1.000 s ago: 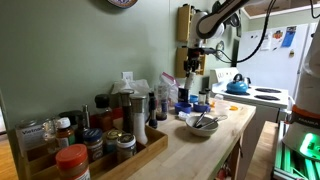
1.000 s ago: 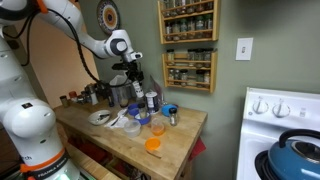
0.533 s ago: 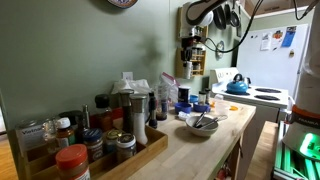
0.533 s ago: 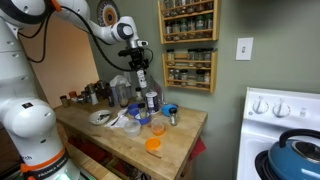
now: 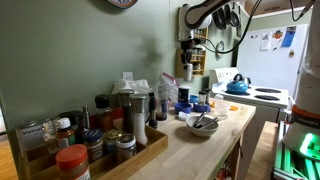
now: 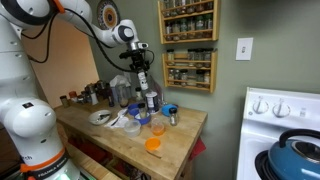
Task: Remove the white container from the lunchbox and put it on top of the blue can
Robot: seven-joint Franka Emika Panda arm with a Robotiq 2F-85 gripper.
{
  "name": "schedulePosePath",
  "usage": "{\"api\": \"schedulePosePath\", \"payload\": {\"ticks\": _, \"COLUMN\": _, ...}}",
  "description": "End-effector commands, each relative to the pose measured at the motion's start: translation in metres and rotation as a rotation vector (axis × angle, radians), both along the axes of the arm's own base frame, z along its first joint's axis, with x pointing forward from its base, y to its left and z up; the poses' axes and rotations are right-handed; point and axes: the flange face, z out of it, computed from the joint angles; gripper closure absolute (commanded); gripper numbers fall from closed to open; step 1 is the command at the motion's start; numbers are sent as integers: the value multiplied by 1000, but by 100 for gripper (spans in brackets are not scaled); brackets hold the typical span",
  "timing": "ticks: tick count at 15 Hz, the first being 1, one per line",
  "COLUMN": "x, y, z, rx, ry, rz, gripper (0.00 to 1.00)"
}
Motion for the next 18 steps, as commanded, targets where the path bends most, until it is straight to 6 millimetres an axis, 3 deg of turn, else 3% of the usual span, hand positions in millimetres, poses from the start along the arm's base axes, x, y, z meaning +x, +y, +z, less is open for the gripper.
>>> {"api": "schedulePosePath", "payload": {"ticks": 1, "x": 9, "y": 0, "z": -22, "rx": 6, "ry": 42, "rz": 0, "gripper": 69}}
{"api": "schedulePosePath", "payload": {"ticks": 5, "x": 23, "y": -2, "z": -39, "rx": 8, "ry": 49, "rz": -20, "gripper": 69}}
{"api": "schedulePosePath", "payload": {"ticks": 12, "x": 46, "y": -8, "z": -39, "rx": 7, "ry": 60, "rz": -11, "gripper": 69}}
{"api": "schedulePosePath", "payload": {"ticks": 18, "x": 48, "y": -25, "z": -41, "rx": 1, "ry": 77, "rz": -38, "gripper": 69}}
